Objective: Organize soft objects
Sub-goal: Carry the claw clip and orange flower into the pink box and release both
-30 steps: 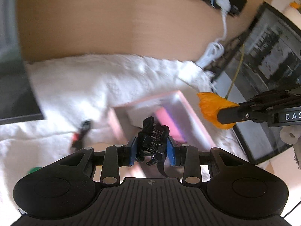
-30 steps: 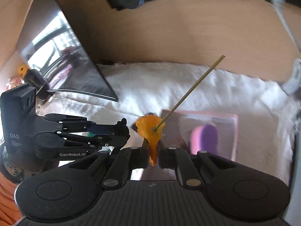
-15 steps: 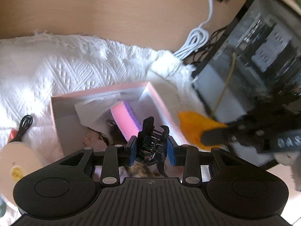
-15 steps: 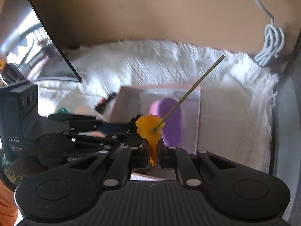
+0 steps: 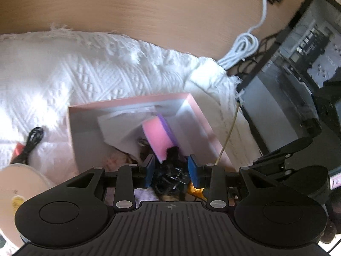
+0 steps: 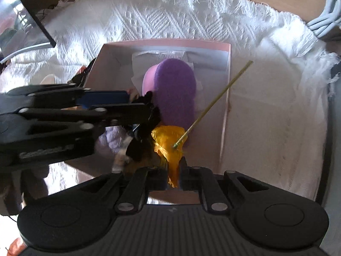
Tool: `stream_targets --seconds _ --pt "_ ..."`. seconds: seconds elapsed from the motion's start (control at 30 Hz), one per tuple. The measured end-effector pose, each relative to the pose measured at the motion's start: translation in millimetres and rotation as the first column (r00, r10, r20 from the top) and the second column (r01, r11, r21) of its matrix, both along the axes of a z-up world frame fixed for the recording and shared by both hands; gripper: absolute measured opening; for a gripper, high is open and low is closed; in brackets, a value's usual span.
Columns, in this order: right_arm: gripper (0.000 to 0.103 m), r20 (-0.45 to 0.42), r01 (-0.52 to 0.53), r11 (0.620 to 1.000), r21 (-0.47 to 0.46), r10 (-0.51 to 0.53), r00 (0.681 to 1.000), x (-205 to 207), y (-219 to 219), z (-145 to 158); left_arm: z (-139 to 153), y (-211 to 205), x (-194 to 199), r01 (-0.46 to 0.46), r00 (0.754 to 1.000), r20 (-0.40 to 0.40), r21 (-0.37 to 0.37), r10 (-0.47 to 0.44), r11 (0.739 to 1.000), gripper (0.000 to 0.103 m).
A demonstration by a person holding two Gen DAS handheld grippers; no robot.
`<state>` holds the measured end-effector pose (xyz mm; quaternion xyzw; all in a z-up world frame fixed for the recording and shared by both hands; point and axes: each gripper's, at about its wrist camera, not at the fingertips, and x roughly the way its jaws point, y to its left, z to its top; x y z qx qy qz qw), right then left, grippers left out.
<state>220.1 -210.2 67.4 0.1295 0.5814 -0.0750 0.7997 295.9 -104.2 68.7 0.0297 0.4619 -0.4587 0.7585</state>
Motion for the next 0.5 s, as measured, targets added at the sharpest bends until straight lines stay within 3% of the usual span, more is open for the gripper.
stream_targets --seconds 0.13,0.3,0.5 --pt "0.025 0.088 0.016 0.995 0.101 -0.025 0.996 -3.1 -9.8 13.6 5.2 11.9 2.9 -0.021 1.0 0.004 -0.031 0.021 0.999 0.038" --pt "0.027 0.192 0.021 0.994 0.106 -0.041 0.981 -9.6 -18.3 33.3 6.4 22.5 3.3 -0.045 0.999 0.014 -0.035 0.045 0.998 0.037" --pt "0.027 0.133 0.022 1.0 -0.01 -0.02 0.991 4.2 -12.4 10.4 3.9 25.8 -0.5 -0.033 0.999 0.001 -0.042 0.033 0.999 0.037"
